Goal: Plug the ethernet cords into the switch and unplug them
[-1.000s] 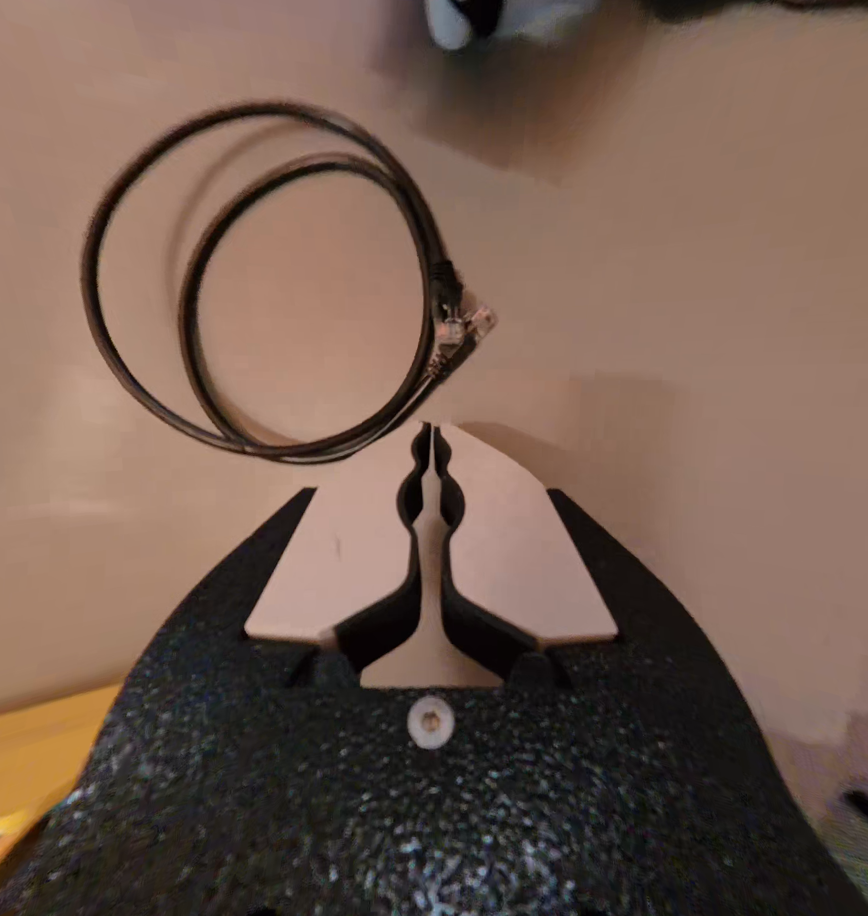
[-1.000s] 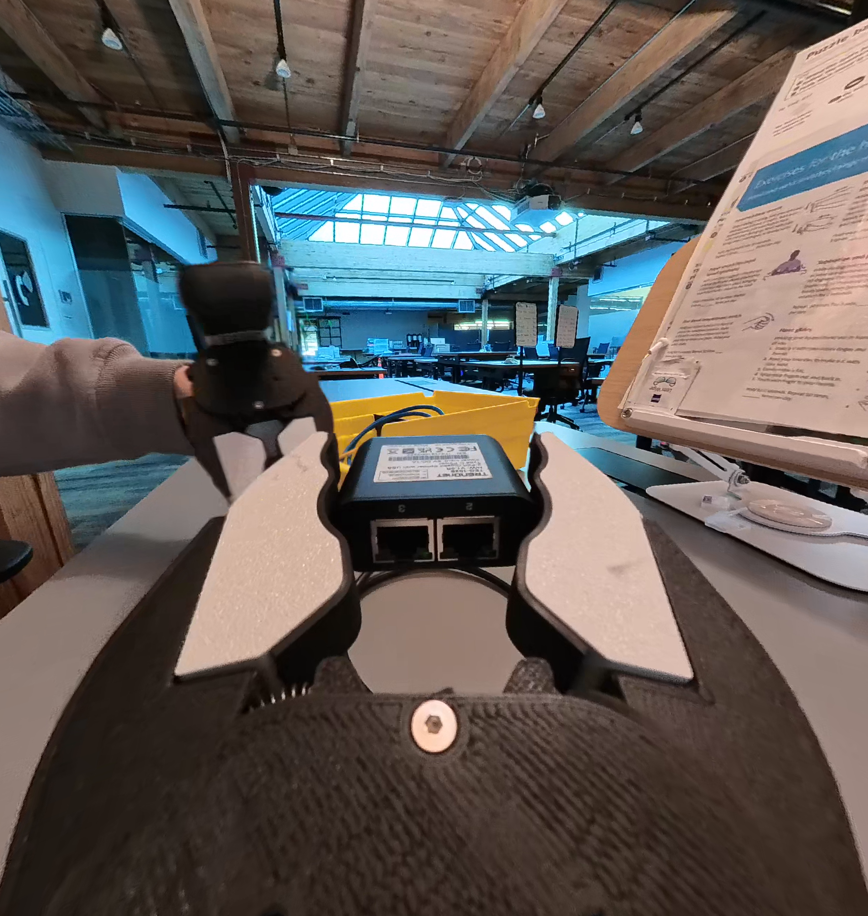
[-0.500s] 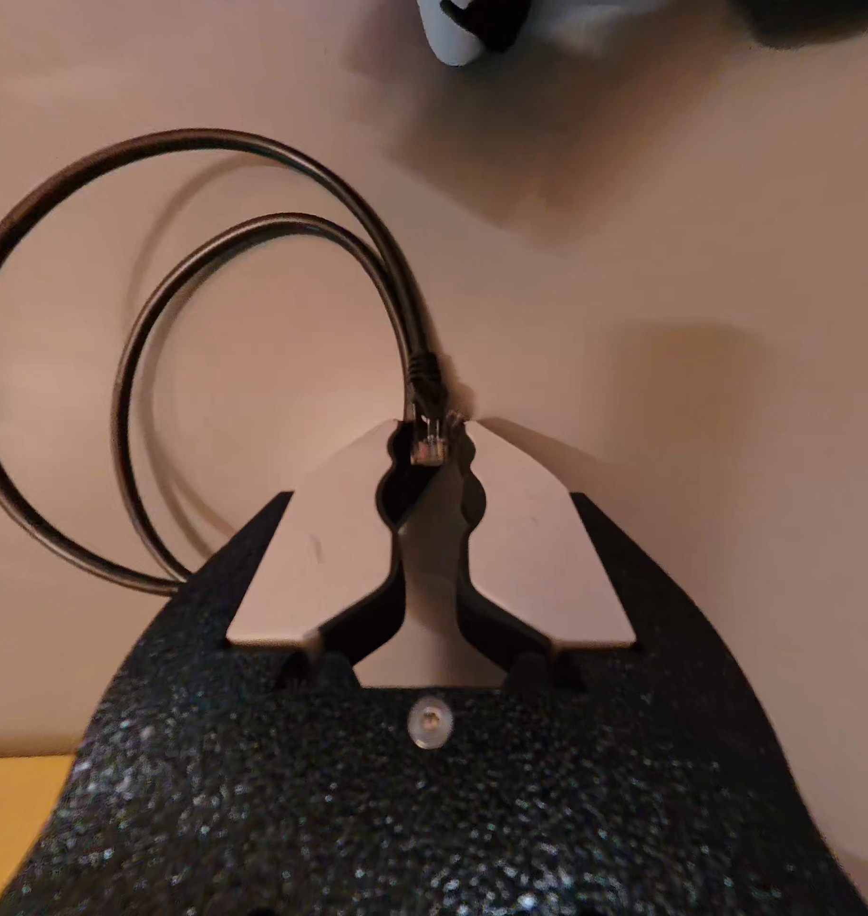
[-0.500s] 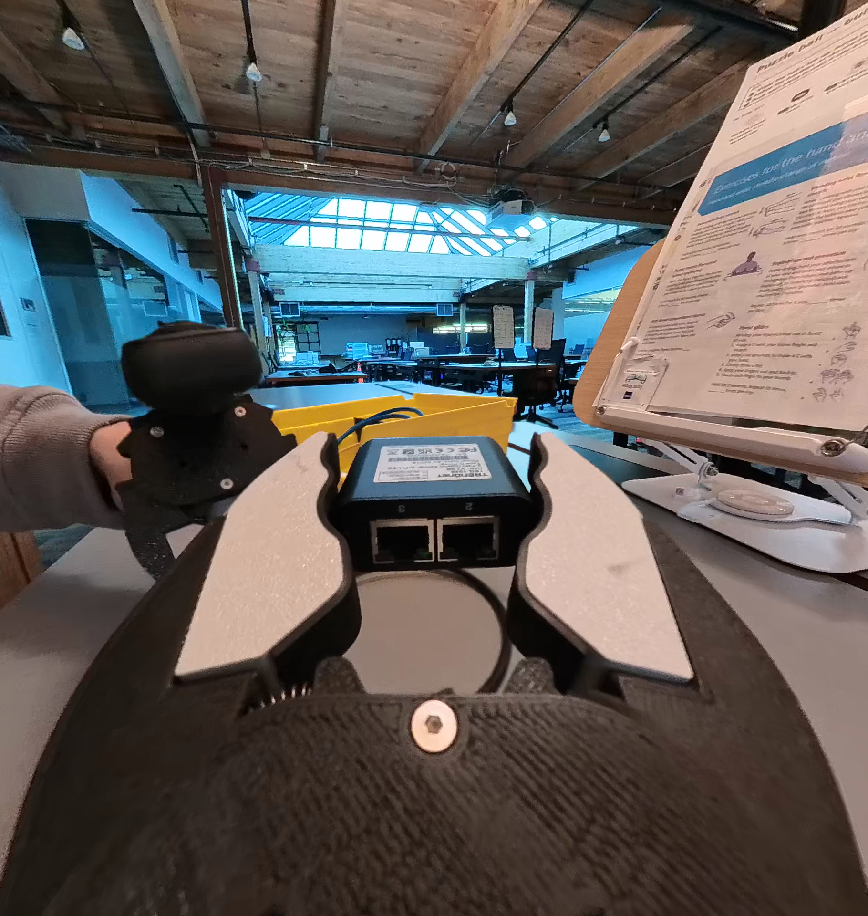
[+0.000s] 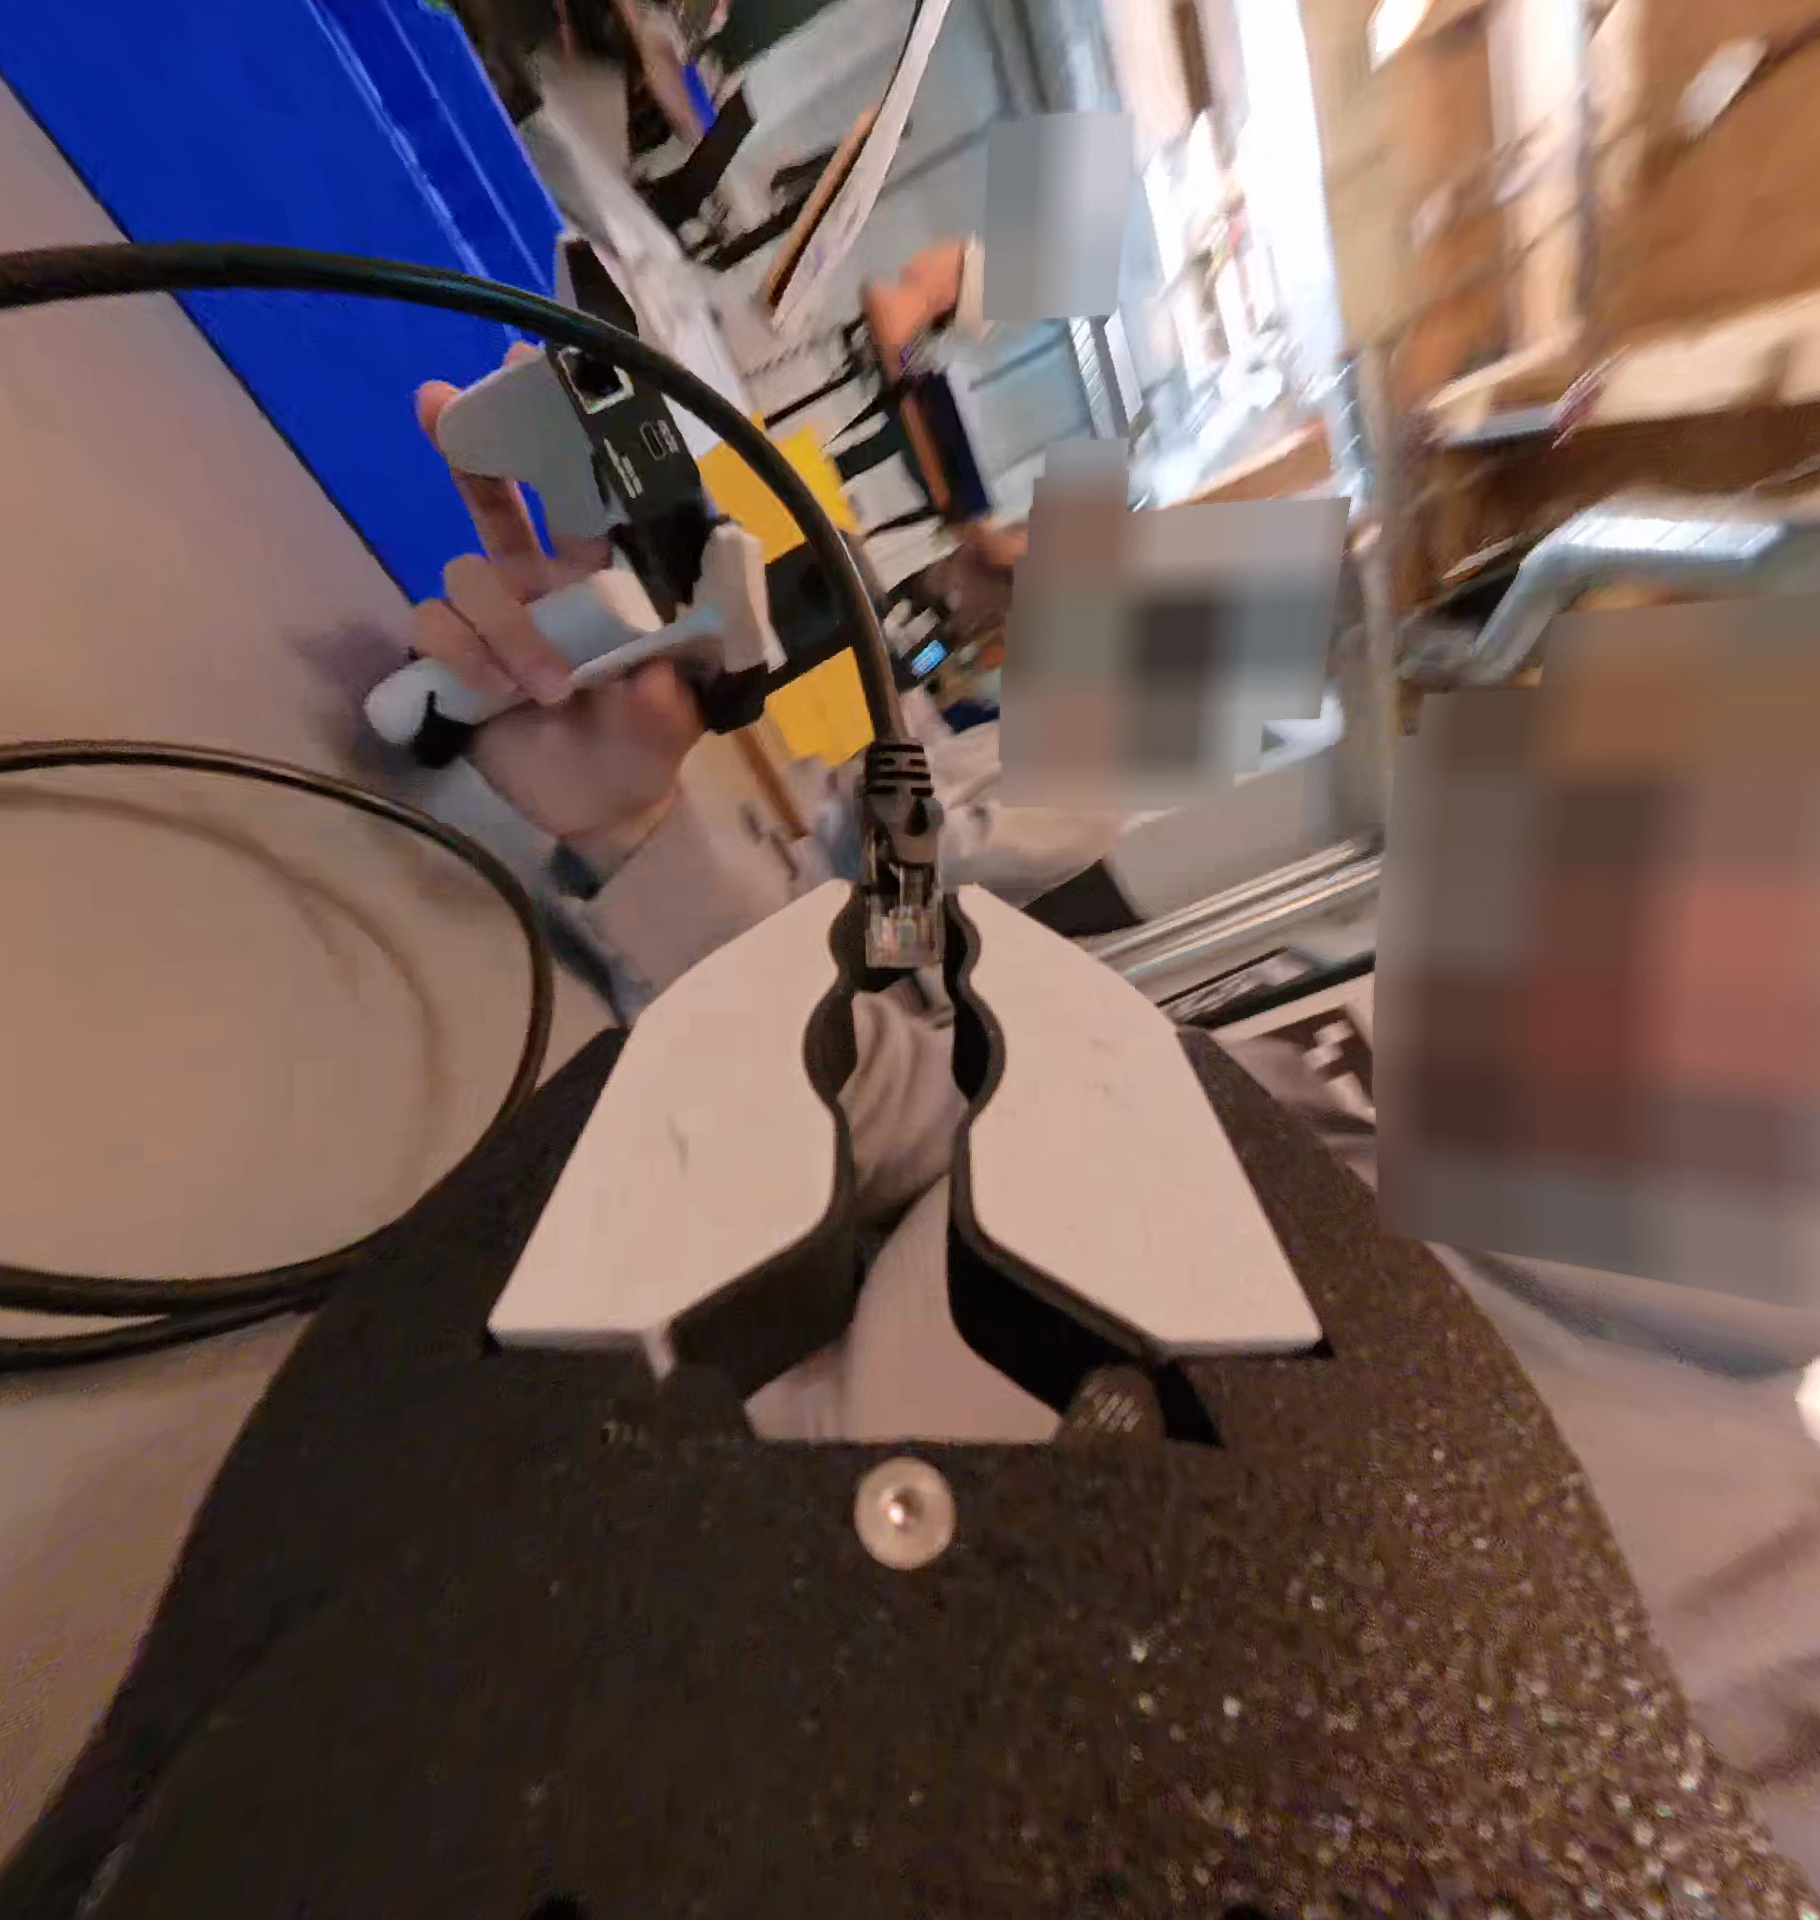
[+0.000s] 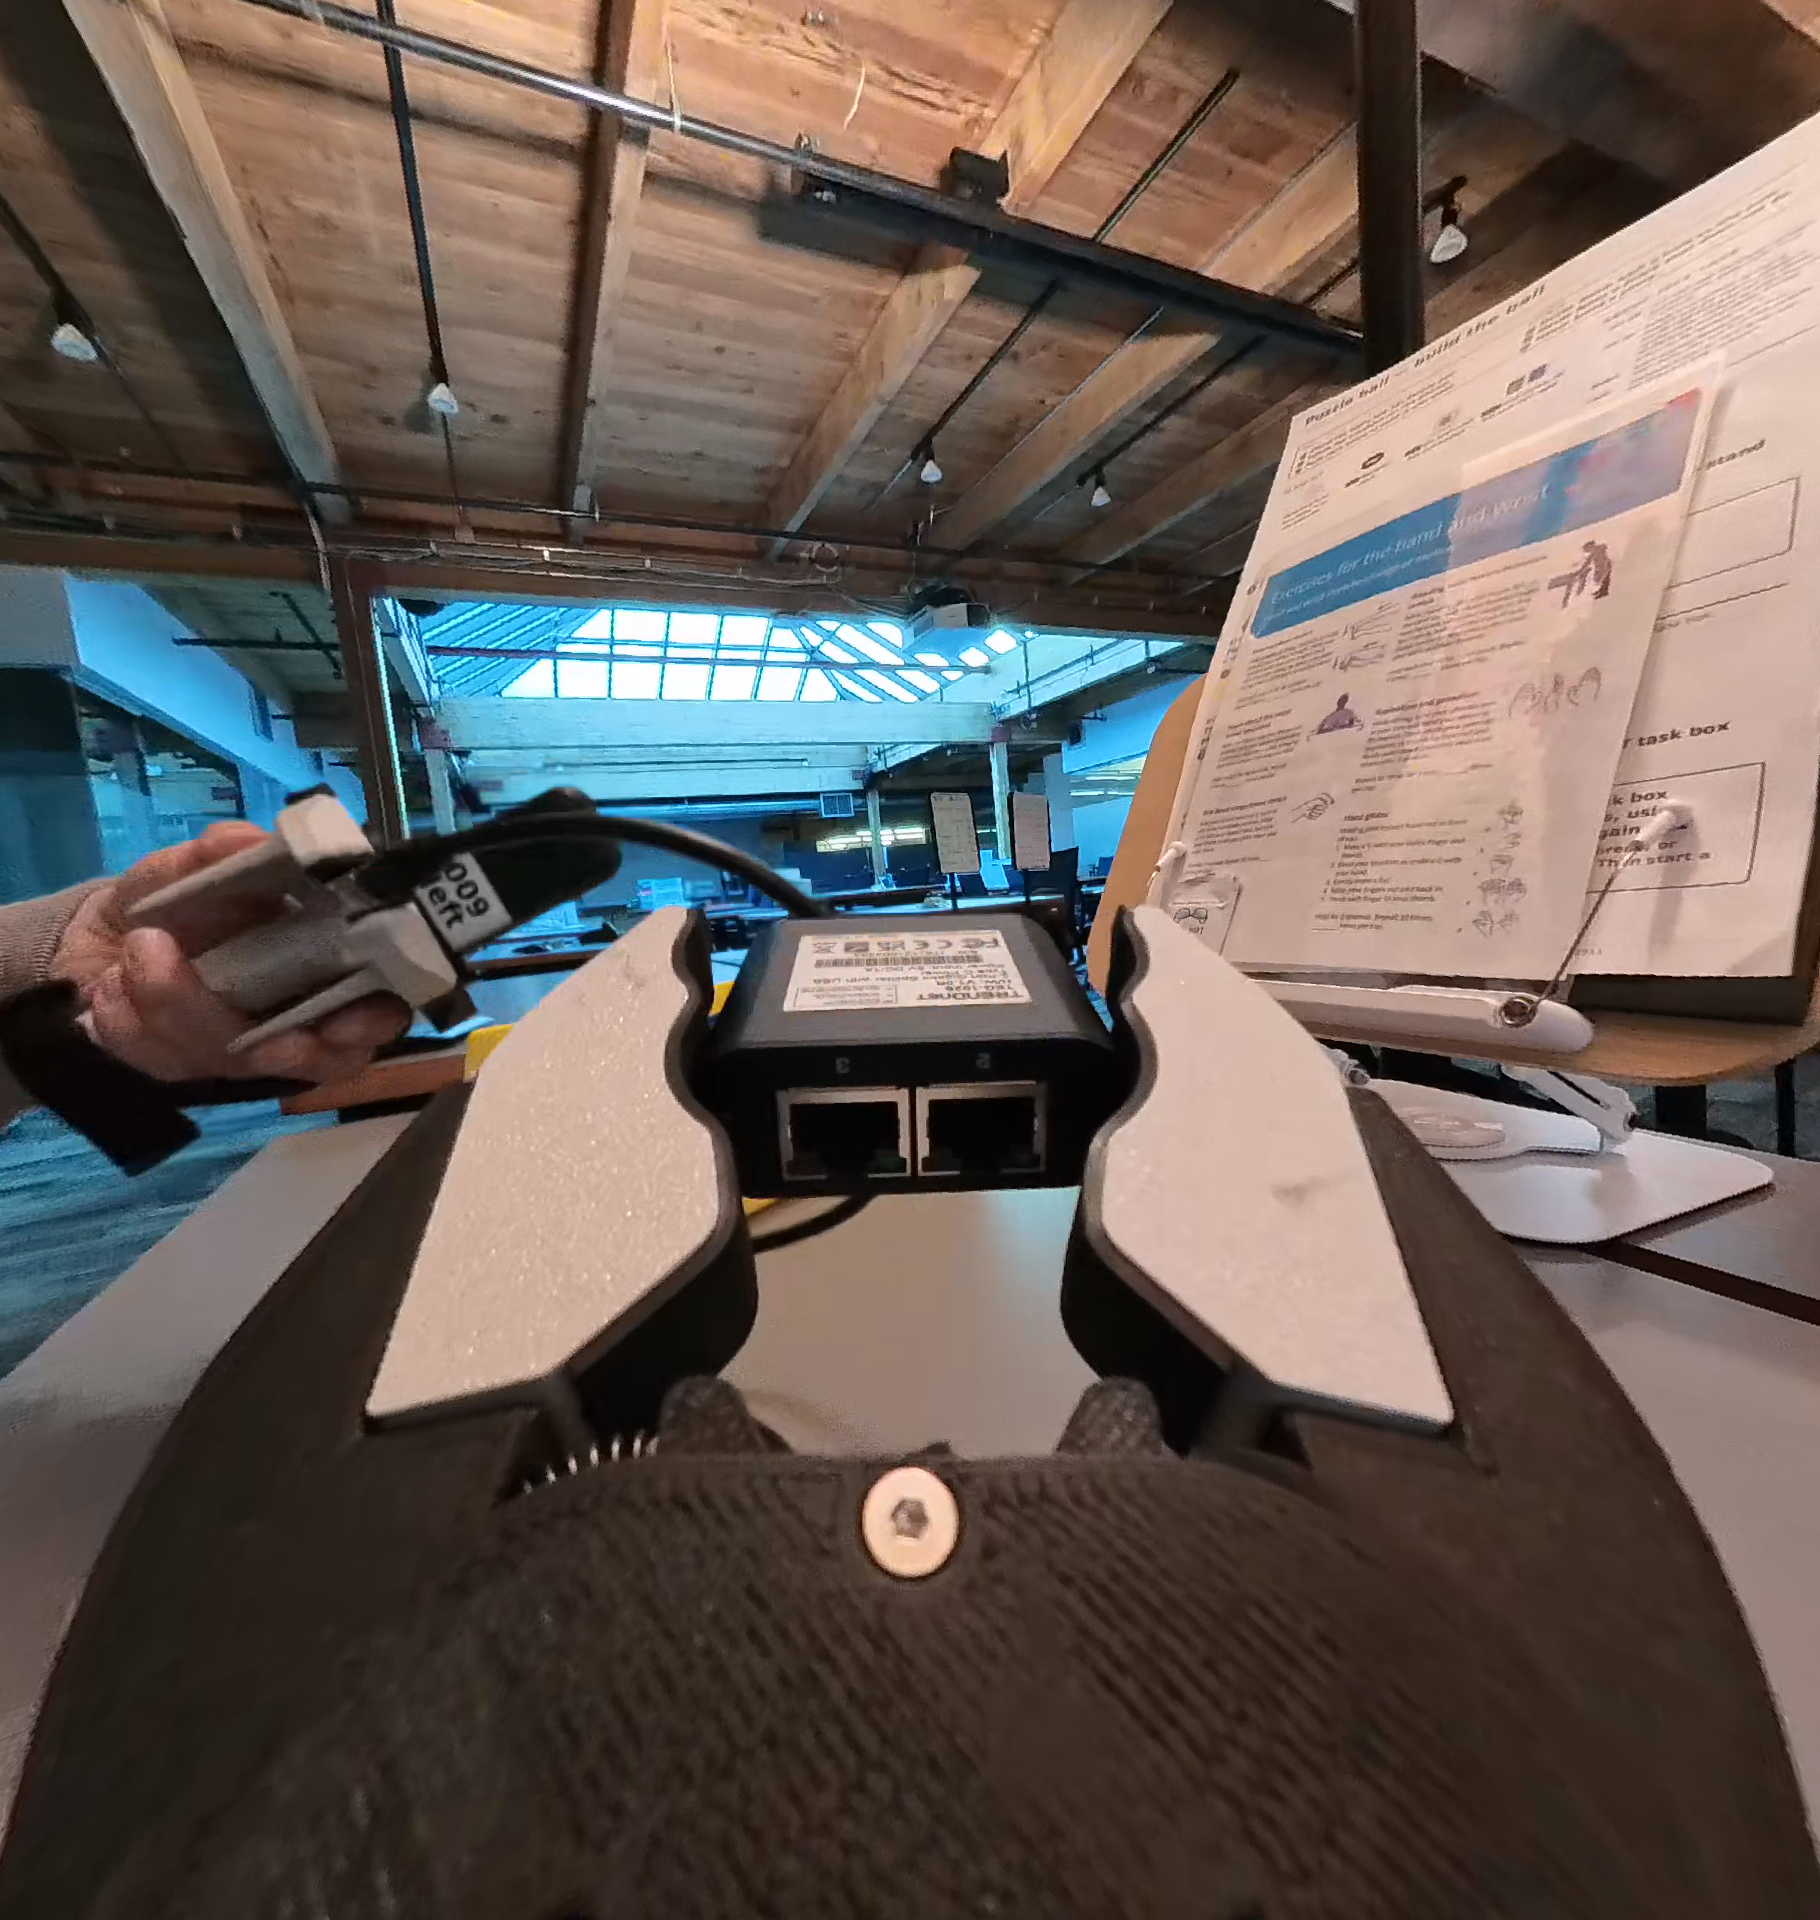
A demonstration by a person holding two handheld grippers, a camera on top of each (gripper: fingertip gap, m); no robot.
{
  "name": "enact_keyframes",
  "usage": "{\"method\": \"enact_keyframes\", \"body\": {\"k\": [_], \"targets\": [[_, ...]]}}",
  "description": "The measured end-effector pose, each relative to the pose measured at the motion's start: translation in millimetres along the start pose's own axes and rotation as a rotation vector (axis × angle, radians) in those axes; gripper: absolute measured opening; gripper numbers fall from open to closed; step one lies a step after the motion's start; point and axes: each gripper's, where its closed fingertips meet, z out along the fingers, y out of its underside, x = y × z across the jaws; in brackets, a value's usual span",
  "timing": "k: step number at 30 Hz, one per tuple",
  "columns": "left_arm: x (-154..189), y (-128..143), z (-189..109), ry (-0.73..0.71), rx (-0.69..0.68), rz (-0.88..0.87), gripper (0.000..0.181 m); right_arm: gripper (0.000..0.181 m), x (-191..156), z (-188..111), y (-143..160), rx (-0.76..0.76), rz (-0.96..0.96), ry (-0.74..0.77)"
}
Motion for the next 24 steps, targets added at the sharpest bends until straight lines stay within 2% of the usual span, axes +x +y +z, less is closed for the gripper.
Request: {"method": "enact_keyframes", "body": {"k": [3,5,7,11,13,16,19,21,22,24], "targets": [[-18.4,-0.8,-19.9,0.016,0.139,-0.111,0.013,0.073,-4.0,2.4,5.9,-0.036,-0.027,-0.014],[-22.4,-7.3,-36.9,0.079,0.303,-0.129,0.013,0.073,-6.5,3.8,10.9,-0.069,-0.056,-0.022],[-30.0,-10.5,-58.4,0.077,0.475,-0.102,0.013,0.074,-8.3,4.2,14.7,-0.086,-0.061,-0.030],[-42.8,8.0,-100.6,0.140,0.707,-0.122,0.013,0.073,-11.1,5.3,17.7,-0.102,-0.062,-0.045],[-53.5,23.6,-117.7,0.130,0.777,-0.146,0.013,0.073,-13.7,6.5,17.0,-0.100,-0.063,-0.054],[-77.5,53.0,-126.9,-0.069,0.740,-0.121,0.014,0.073,-16.9,8.0,20.3,-0.117,-0.071,-0.068],[-101.4,83.4,-121.1,-0.325,0.588,-0.160,0.016,0.073,-19.4,9.3,23.8,-0.134,-0.082,-0.078],[-108.9,94.4,-113.5,-0.424,0.526,-0.208,0.016,0.073,-20.7,9.9,25.2,-0.141,-0.086,-0.084],[-109.2,94.4,-107.6,-0.430,0.539,-0.221,0.015,0.073,-21.0,10.1,25.5,-0.142,-0.087,-0.085],[-101.5,92.6,-80.7,-0.300,0.560,-0.298,0.015,0.073,-20.6,10.1,25.3,-0.142,-0.088,-0.083]]}}
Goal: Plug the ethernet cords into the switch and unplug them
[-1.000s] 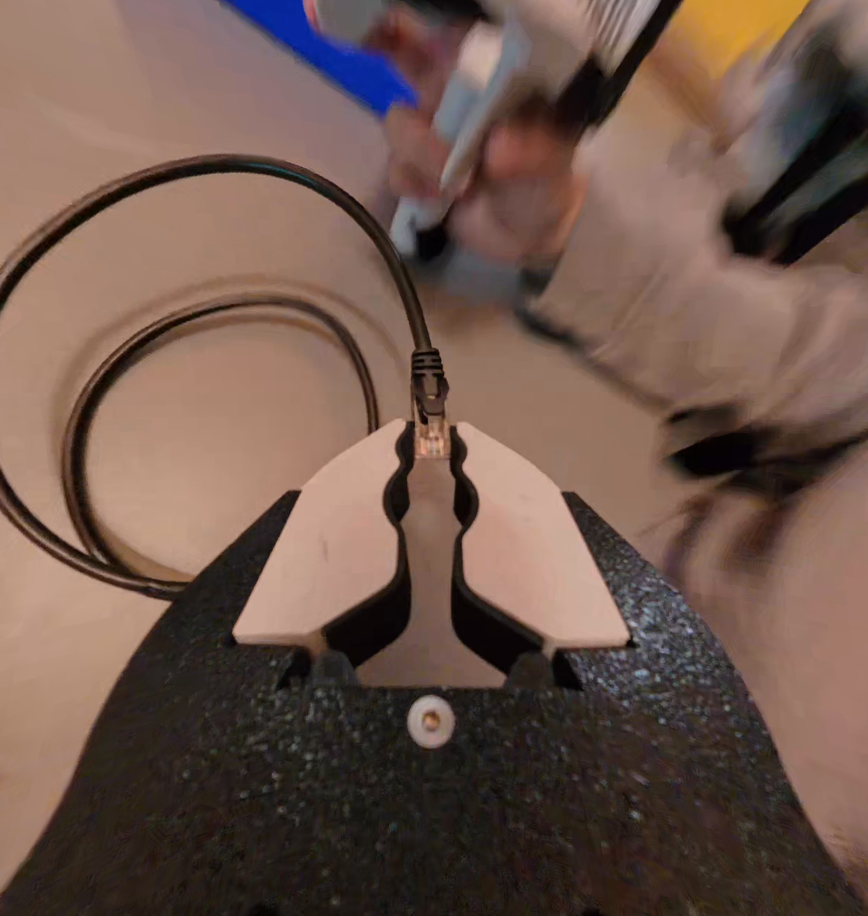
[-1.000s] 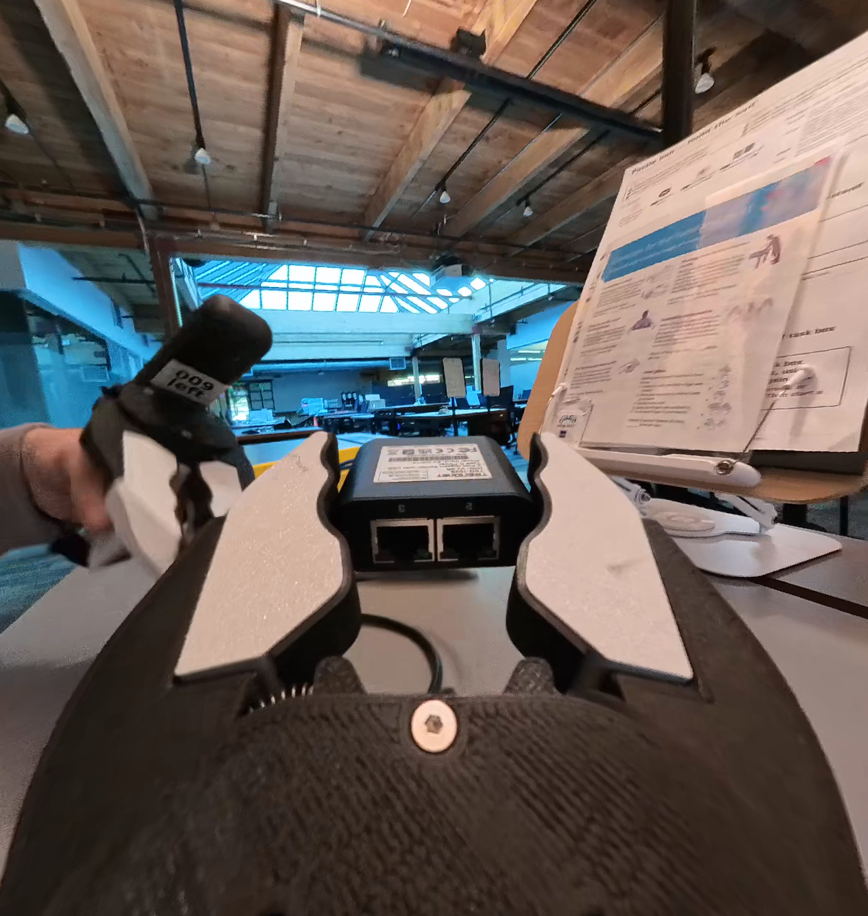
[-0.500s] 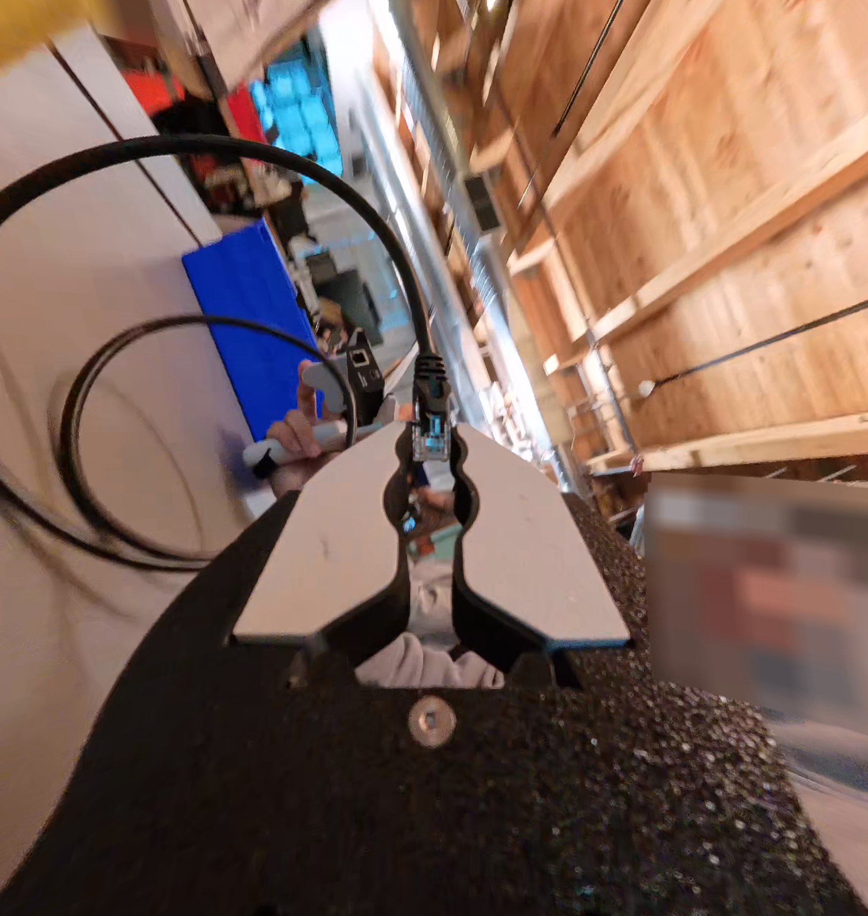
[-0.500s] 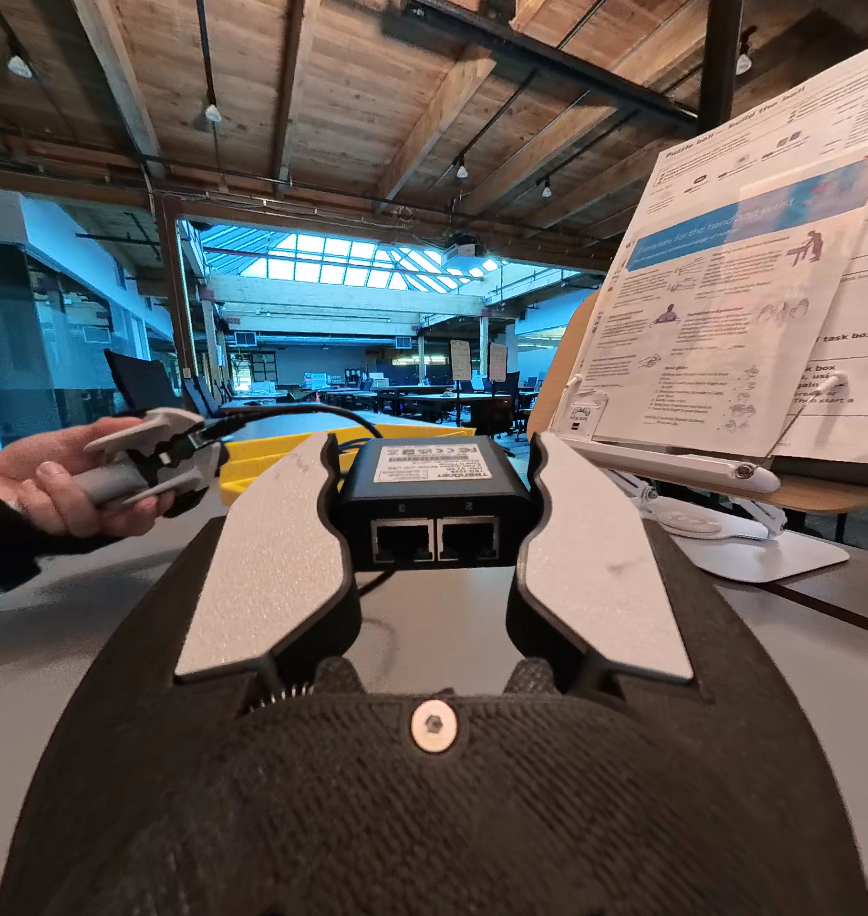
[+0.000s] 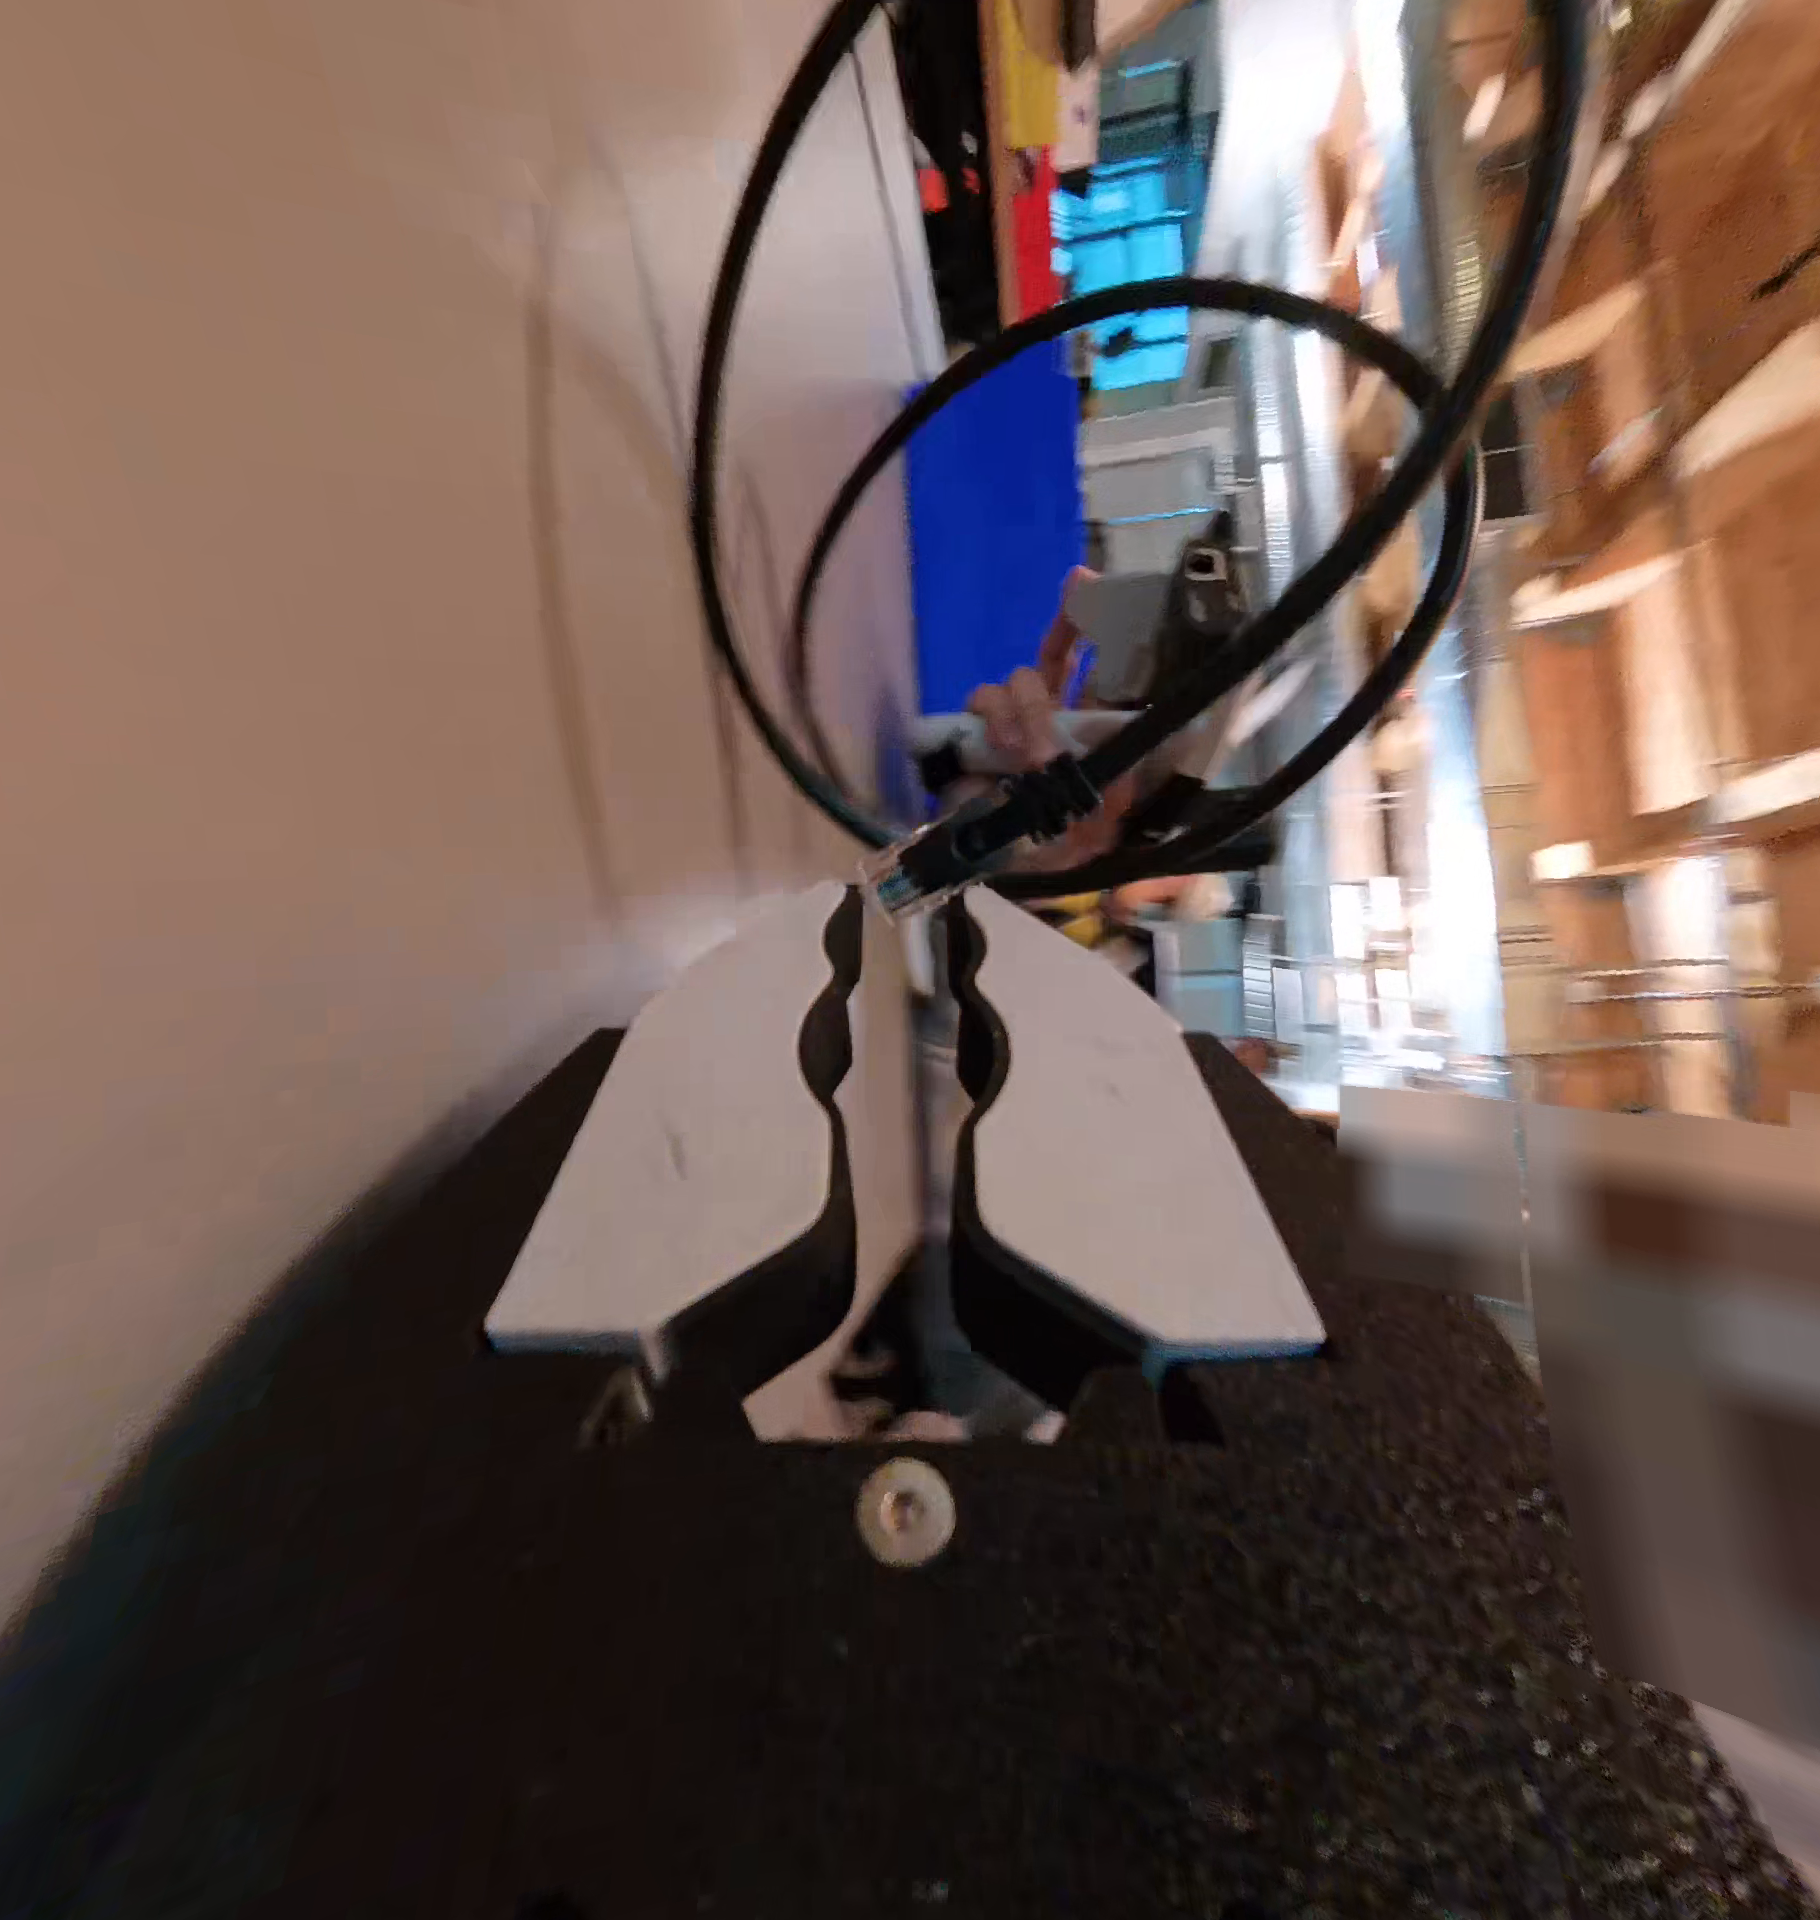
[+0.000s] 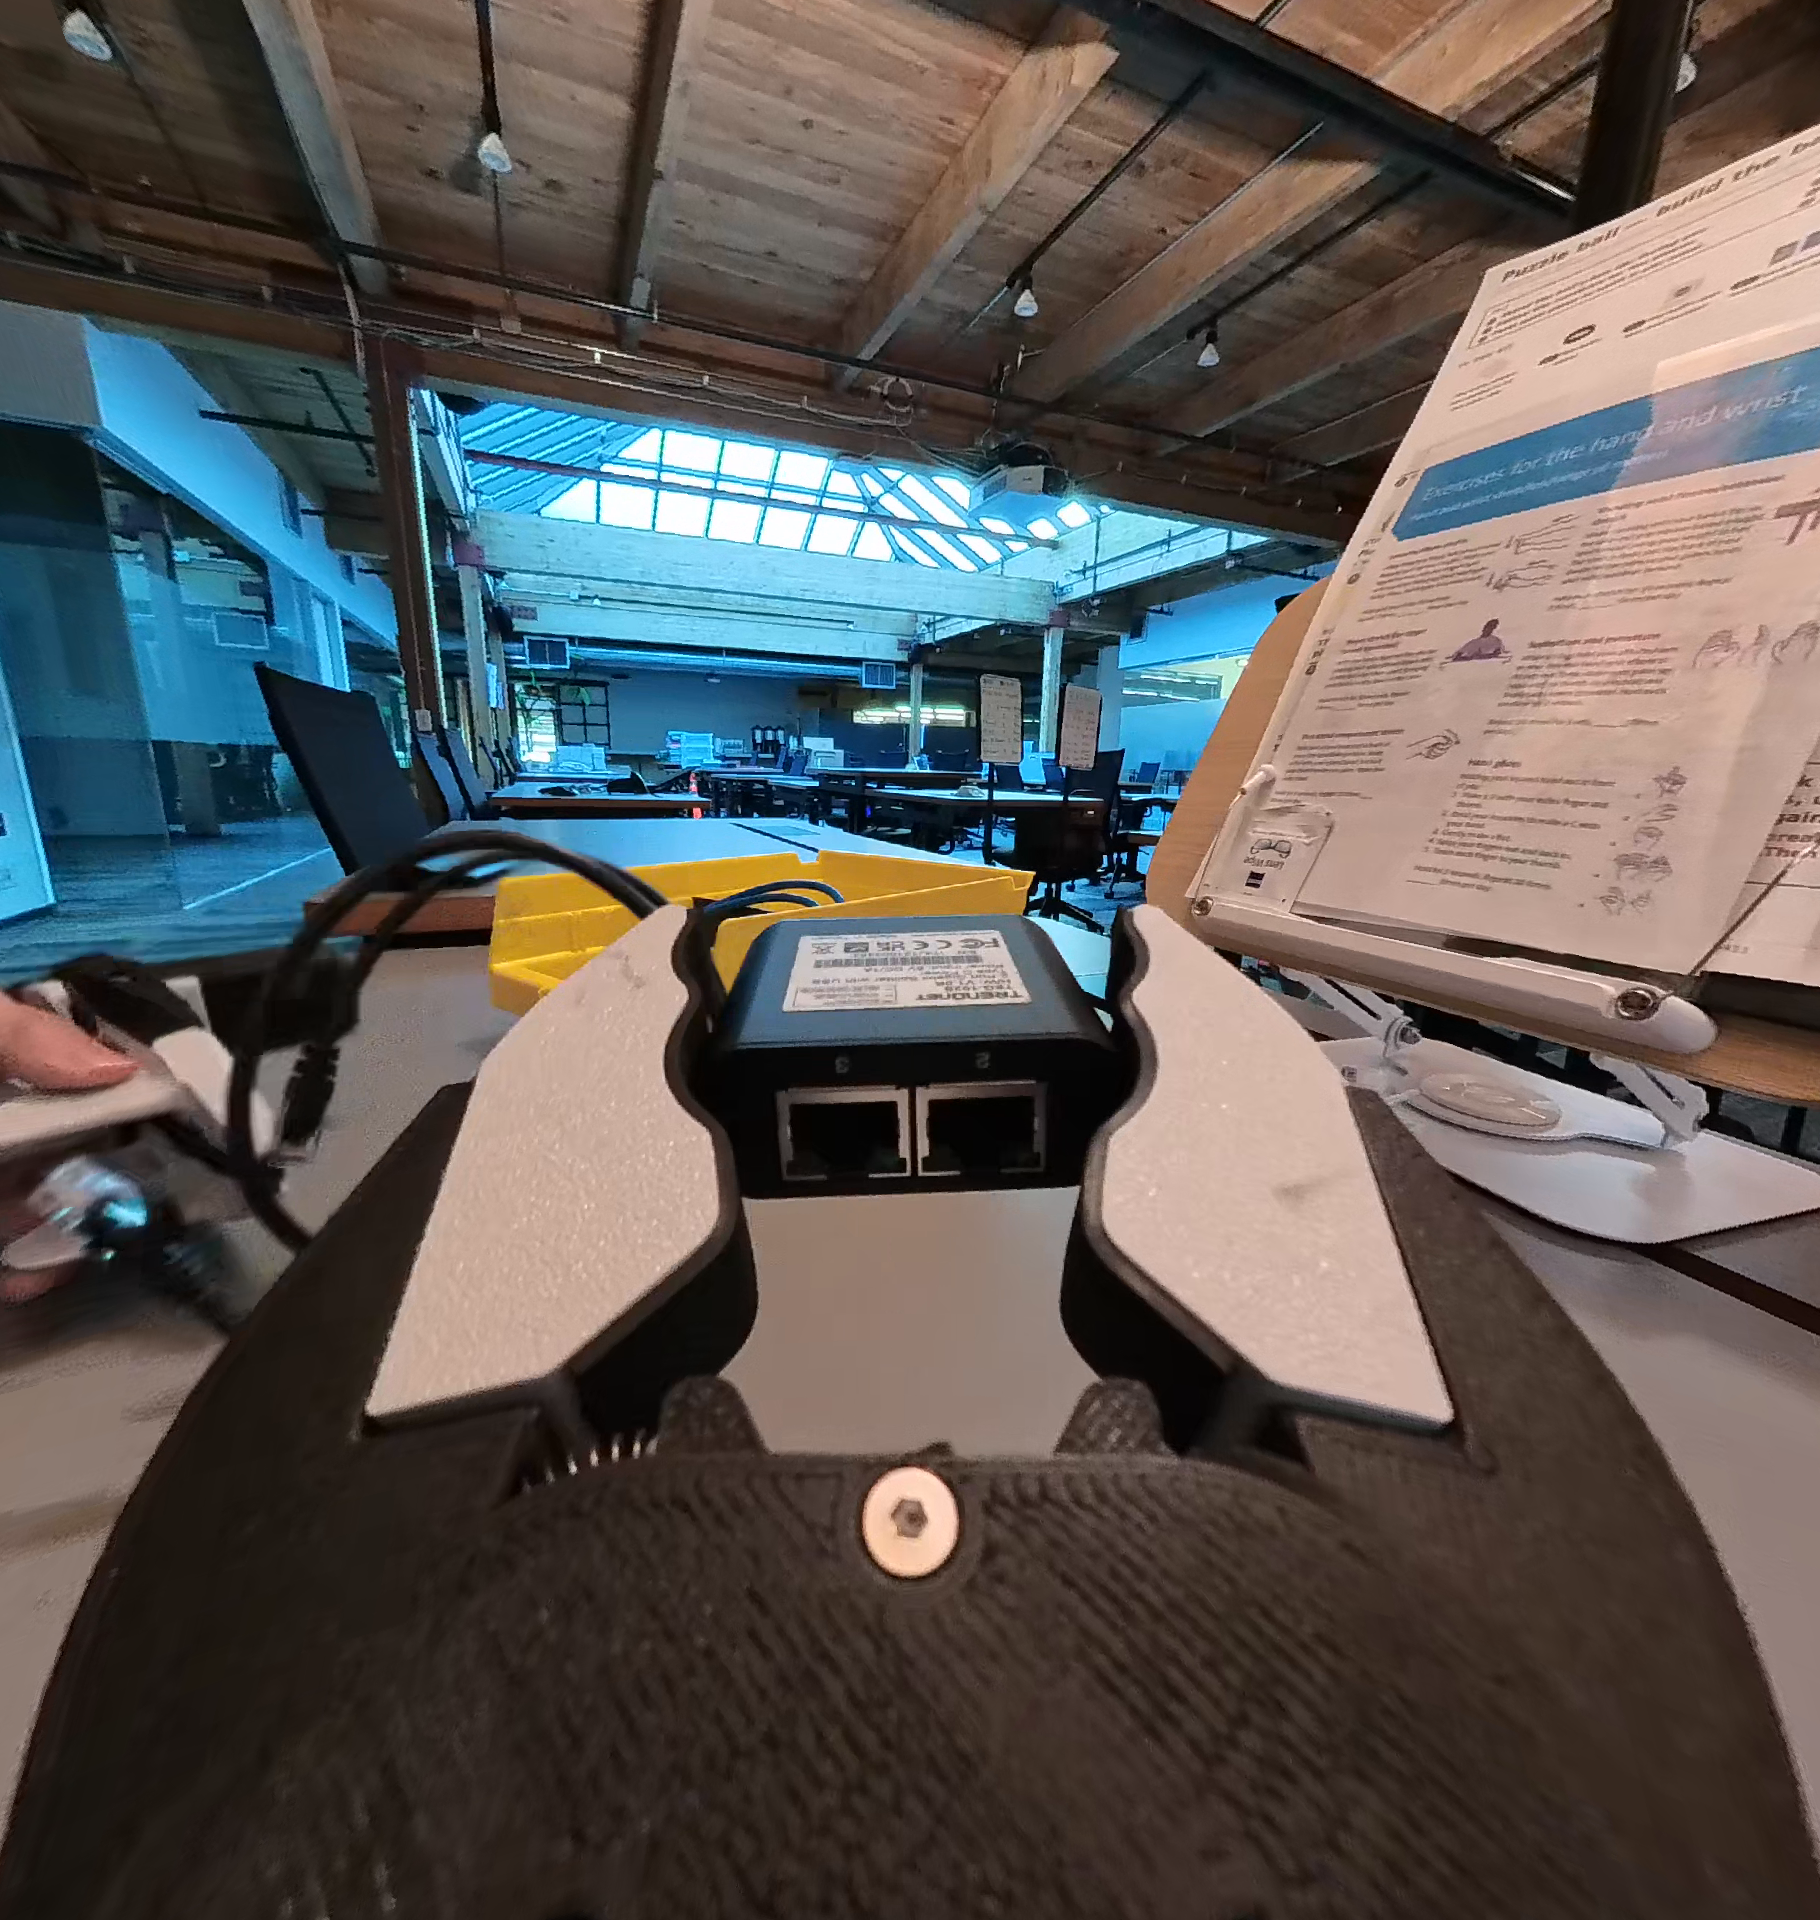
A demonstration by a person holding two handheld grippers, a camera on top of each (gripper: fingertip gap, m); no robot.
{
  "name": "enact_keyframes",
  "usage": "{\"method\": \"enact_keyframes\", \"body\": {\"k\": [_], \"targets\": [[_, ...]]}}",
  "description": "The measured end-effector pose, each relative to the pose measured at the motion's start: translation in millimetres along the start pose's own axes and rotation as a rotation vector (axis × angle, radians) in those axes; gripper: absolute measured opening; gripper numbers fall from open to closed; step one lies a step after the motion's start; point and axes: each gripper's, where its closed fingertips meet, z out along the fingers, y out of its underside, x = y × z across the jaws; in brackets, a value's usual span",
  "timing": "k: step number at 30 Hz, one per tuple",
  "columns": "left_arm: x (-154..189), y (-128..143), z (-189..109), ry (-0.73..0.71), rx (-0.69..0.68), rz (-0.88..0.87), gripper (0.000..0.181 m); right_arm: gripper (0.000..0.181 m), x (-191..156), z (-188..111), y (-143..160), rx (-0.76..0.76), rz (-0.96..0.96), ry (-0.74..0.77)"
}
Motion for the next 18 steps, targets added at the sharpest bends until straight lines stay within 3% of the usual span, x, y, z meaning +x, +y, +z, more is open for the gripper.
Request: {"method": "enact_keyframes", "body": {"k": [3,7,12,18], "targets": [[13.3,24.3,39.9,0.130,-0.040,-0.143,0.000,0.073,1.7,-1.1,-0.4,0.002,-0.001,0.007],[23.5,46.6,78.7,0.138,-0.168,-0.018,0.001,0.073,2.0,-2.3,0.5,-0.005,-0.005,0.011],[16.6,28.7,71.2,-0.059,-0.209,0.418,0.010,0.073,13.2,-6.8,-5.1,0.015,-0.008,0.067],[5.8,13.0,60.1,-0.346,-0.379,1.173,0.035,0.073,21.2,-10.2,-10.6,0.043,0.002,0.098]]}}
